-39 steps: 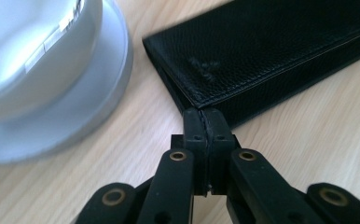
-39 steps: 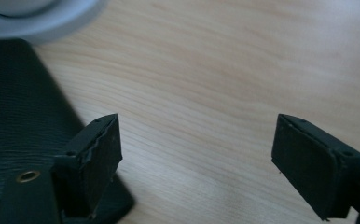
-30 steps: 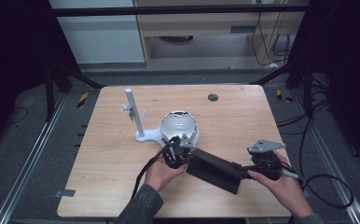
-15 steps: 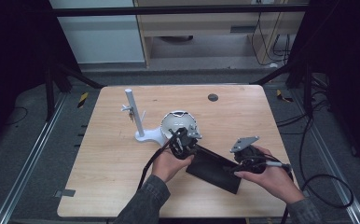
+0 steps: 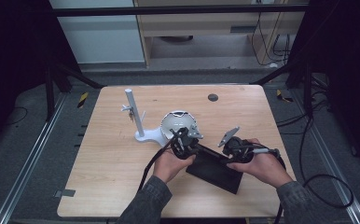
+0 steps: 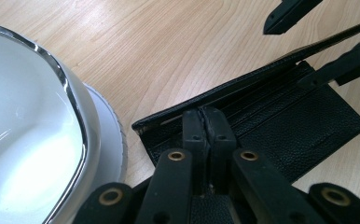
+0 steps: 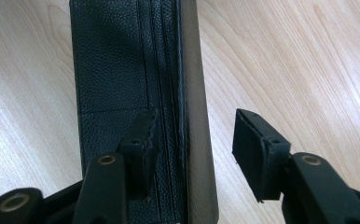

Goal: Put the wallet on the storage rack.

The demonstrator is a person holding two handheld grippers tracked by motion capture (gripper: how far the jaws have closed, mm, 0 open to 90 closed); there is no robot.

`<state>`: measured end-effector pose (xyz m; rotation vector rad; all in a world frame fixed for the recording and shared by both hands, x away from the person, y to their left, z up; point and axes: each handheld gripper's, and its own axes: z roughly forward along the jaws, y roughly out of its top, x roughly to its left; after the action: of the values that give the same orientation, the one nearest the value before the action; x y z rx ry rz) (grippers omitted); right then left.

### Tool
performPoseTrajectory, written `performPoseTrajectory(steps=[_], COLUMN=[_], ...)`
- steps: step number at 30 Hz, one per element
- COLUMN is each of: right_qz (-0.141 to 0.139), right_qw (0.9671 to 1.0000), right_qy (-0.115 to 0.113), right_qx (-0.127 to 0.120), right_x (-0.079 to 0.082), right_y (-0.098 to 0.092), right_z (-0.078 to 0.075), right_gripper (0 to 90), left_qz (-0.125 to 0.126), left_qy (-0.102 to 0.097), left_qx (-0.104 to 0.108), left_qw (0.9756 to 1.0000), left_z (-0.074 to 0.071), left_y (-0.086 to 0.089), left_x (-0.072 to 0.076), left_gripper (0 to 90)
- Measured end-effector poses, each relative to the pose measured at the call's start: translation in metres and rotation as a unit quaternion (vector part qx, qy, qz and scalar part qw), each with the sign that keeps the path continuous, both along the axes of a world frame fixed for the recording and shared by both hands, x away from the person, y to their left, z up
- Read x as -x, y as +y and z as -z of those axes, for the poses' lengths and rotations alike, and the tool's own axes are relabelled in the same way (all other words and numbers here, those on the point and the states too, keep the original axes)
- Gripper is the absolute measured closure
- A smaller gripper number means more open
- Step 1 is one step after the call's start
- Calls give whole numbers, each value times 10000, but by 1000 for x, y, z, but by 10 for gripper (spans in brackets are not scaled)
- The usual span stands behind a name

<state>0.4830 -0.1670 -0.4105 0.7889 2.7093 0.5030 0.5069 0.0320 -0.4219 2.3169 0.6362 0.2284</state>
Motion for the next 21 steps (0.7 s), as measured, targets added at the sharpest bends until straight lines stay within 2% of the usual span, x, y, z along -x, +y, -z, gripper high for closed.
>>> performPoseTrajectory(steps=[6,17,21], right_qz=[4,125,130], right_qw=[9999,9993,9990], right_qy=[110,259,254], right_qx=[48,245,331], right_x=[-6,-11,-11], right_y=[6,10,14], right_z=[3,21,26], right_gripper=[556,606,703], left_qz=[-58,-9,-48], left_qy=[21,58,33], left_qx=[81,97,130], left_qw=[9999,9999,9999], left_z=[-2,0,-2], left_y=[6,9,13], left_x=[-2,-6,-4], left_gripper=[881,879,871])
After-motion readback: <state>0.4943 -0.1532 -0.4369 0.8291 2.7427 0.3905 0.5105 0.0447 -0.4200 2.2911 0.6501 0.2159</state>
